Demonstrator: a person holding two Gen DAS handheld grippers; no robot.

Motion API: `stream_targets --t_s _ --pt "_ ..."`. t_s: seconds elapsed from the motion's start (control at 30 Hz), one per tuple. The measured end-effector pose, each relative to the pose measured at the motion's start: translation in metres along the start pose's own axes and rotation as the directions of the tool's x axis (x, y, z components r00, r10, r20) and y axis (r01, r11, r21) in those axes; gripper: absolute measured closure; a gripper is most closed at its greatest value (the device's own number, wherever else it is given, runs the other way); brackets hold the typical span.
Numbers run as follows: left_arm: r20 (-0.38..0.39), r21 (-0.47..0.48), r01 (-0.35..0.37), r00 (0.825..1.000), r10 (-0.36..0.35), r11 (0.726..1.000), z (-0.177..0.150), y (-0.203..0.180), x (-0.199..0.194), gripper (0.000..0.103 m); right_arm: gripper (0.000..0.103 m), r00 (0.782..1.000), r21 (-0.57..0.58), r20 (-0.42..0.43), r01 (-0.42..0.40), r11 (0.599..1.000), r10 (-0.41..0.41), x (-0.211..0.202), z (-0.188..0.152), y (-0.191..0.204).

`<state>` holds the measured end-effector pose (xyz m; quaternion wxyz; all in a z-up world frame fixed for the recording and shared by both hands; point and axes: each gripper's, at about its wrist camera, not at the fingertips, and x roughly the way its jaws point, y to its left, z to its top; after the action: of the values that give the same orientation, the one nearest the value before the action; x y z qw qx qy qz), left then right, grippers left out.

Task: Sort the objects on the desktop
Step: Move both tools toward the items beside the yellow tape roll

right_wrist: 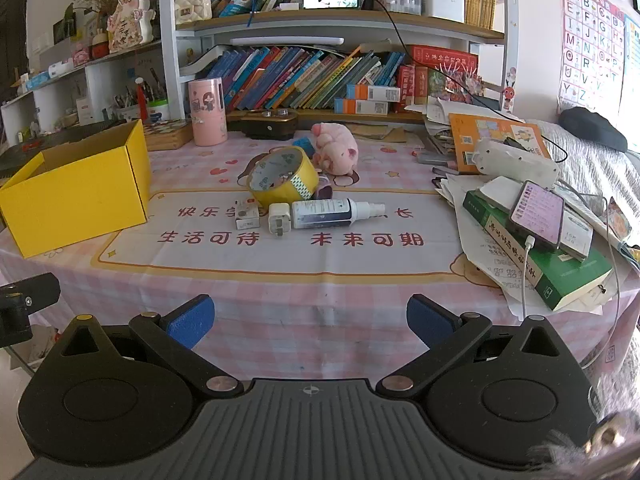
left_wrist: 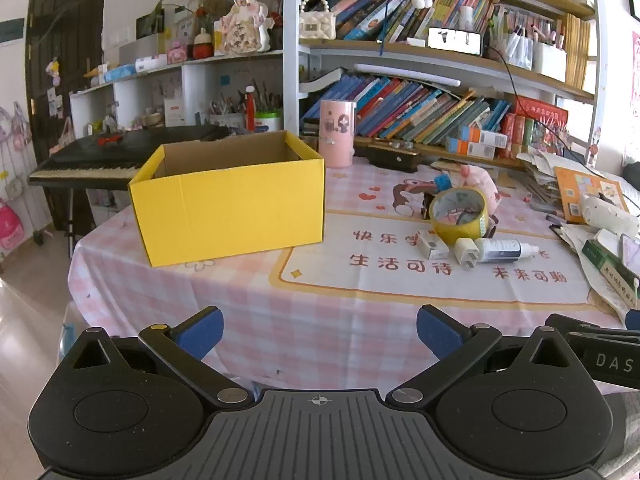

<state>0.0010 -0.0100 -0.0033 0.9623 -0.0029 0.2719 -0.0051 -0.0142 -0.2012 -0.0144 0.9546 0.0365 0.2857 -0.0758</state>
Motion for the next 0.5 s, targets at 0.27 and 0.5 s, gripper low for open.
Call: stream_targets --t_s 0.27,0.5 --pt "-0.009 0.003 0.008 1.000 -0.008 1.000 -0.0005 -0.0010 0.0006 0.000 0.000 1.000 0.004 -0.002 0.000 1.000 0.000 0.0011 -0.0003 -0.0019" --pt "-0.011 0.003 0.009 1.000 -0.009 1.000 -0.0008 -0.0010 0.0008 0.000 0.000 1.000 0.005 -0.004 0.000 1.000 0.000 0.0021 -0.0015 -0.0025"
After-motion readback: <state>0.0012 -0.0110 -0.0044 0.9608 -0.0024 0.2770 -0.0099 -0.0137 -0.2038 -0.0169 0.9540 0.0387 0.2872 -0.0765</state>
